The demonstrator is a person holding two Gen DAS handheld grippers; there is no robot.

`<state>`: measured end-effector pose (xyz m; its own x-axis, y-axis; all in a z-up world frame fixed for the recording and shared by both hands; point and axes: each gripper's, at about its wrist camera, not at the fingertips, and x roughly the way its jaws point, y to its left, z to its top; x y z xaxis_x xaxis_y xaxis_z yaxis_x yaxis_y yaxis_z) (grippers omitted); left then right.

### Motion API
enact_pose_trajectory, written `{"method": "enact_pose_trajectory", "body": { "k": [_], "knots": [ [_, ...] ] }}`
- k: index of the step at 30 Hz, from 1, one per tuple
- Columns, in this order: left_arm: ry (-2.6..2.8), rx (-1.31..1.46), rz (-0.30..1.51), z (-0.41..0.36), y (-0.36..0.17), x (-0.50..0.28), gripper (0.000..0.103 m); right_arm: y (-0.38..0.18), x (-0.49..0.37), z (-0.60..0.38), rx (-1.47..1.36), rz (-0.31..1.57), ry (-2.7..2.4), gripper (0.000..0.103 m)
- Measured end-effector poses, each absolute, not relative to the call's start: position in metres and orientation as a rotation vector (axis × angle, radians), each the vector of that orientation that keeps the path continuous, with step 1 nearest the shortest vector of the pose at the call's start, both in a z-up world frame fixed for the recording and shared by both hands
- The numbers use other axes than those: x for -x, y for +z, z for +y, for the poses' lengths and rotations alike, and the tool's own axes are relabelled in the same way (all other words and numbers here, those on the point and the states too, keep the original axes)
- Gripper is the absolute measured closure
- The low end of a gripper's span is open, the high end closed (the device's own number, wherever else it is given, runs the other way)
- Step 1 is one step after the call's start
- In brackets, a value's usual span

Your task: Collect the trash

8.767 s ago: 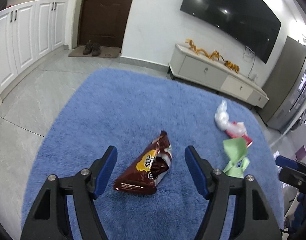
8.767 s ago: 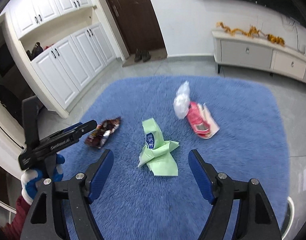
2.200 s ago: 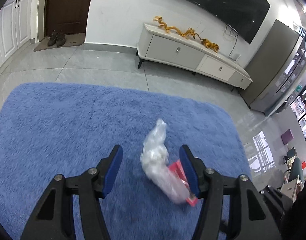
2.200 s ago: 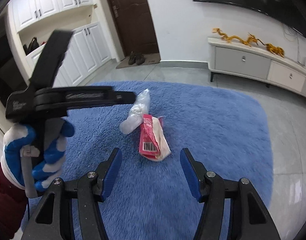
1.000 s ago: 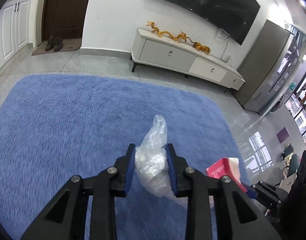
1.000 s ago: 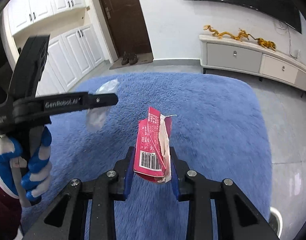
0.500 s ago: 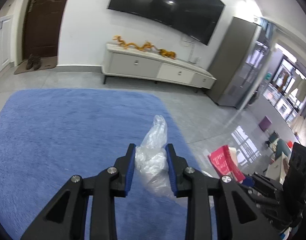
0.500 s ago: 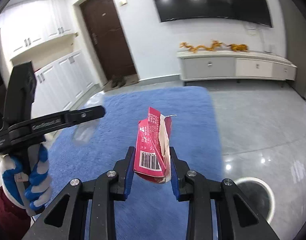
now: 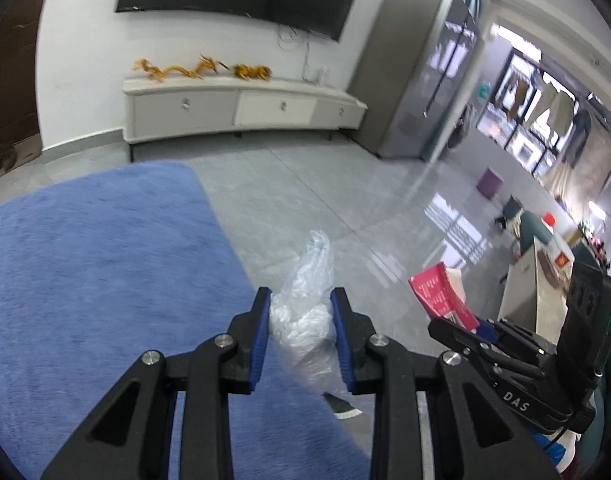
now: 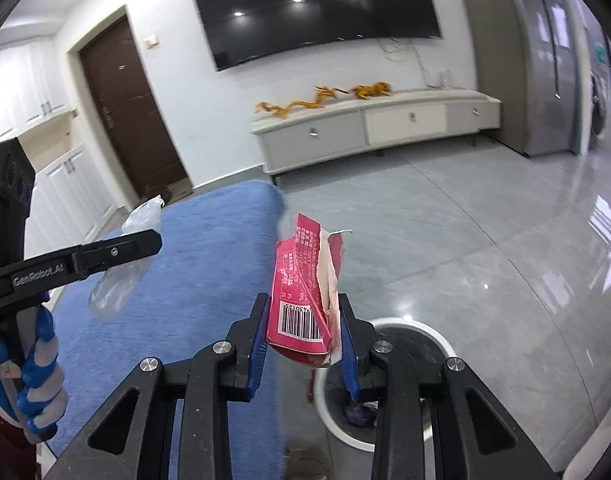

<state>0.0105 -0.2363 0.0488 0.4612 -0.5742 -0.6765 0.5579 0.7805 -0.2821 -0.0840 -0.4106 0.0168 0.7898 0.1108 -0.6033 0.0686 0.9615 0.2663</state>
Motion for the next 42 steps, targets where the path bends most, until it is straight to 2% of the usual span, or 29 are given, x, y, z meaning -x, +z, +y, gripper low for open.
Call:
{"method": "enact_pose_trajectory", "body": {
  "k": [19,30,33,34,35,36,37,42],
  "knots": [
    [-0.706,-0.209,1.061,-0.363,-0.056,-0.036,0.075,-0.094,0.058,-0.489,-0.438,0.895,-0.054,0.073],
    [-0.677,-0.29,1.11,-0.398,-0.085,-0.047,0.073,-0.14,0.043,-0.506,-0.447,1.009,-0.091,0.071],
    [-0.693,-0.272,1.144,-0.401,-0.092,-0.052,0.07,-0.145,0.043,-0.506,-0.426,1.026,-0.096,0.062],
    [-0.701,-0.258,1.155,-0.401,-0.093,-0.054,0.068,-0.146,0.043,-0.506,-0.423,1.03,-0.1,0.055],
    [-0.706,-0.244,1.159,-0.401,-0.094,-0.055,0.06,-0.146,0.043,-0.506,-0.421,1.032,-0.106,0.049],
    [-0.711,-0.227,1.159,-0.4,-0.093,-0.056,0.05,-0.146,0.044,-0.507,-0.418,1.033,-0.116,0.049],
    [-0.718,-0.208,1.156,-0.399,-0.091,-0.056,0.048,-0.145,0.045,-0.508,-0.415,1.034,-0.124,0.048],
    [-0.747,-0.16,1.136,-0.393,-0.079,-0.057,0.047,-0.136,0.053,-0.512,-0.415,1.015,-0.149,0.042]
  ]
}}
